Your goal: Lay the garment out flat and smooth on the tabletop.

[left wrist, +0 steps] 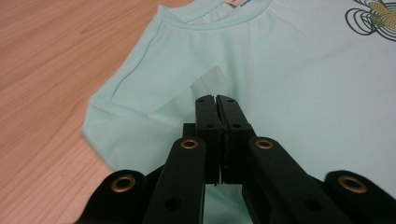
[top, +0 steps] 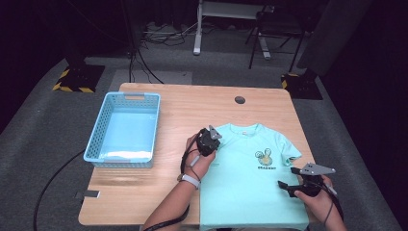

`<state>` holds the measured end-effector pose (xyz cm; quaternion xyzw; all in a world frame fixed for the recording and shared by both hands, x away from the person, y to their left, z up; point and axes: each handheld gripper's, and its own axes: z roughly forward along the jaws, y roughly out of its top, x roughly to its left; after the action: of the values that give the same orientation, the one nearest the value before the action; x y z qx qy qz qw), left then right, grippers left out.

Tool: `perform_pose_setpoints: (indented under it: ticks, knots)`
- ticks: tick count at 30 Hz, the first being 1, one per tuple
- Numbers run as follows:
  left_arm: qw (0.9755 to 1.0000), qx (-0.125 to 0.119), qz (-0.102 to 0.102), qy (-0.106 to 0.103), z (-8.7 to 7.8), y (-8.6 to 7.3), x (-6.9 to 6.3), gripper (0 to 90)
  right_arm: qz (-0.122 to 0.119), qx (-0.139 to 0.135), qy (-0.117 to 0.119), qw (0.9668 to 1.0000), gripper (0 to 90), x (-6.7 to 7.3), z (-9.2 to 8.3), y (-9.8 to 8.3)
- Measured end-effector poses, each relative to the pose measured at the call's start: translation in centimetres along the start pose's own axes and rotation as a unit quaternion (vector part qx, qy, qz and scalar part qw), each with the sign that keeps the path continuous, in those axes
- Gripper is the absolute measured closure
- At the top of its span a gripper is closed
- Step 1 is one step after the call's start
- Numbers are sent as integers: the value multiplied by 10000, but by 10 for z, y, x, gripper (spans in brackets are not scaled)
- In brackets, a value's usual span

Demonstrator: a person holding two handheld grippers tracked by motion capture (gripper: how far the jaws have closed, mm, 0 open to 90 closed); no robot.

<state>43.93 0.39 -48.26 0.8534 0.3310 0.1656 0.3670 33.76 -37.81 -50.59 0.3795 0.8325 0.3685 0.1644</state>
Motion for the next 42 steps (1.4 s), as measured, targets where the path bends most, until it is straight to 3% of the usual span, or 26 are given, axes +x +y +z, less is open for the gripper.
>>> perform_pose_setpoints:
  ticks: [5, 10, 17, 21, 26, 31, 37, 42]
  knots:
    - [9997, -190, -113, 118, -20, -9, 5, 876, -5, 1, -5, 10000, 158, 0, 0, 0]
    - [9991, -198, -257, 284, -41, -25, 10, 844, -5, 4, -8, 10000, 158, 0, 0, 0]
    - [9939, -151, -776, 770, -76, -59, 22, 703, -5, 4, -11, 10000, 158, 0, 0, 0]
    - [9914, -365, -905, 871, -86, -61, 23, 553, -3, 4, -11, 10000, 158, 0, 0, 0]
    - [9921, -470, -830, 815, -80, -47, 18, 428, -3, 4, -13, 10000, 158, 0, 0, 0]
    - [9959, -474, -541, 555, -57, -25, 5, 367, -4, 3, -13, 10000, 159, 0, 0, 0]
    - [9982, -442, -309, 257, -32, -5, -13, 354, 8, -5, -11, 10000, 162, 0, 0, 0]
    - [9989, -348, -283, 155, -20, 1, -19, 360, 16, -7, -9, 10000, 163, 0, 0, 0]
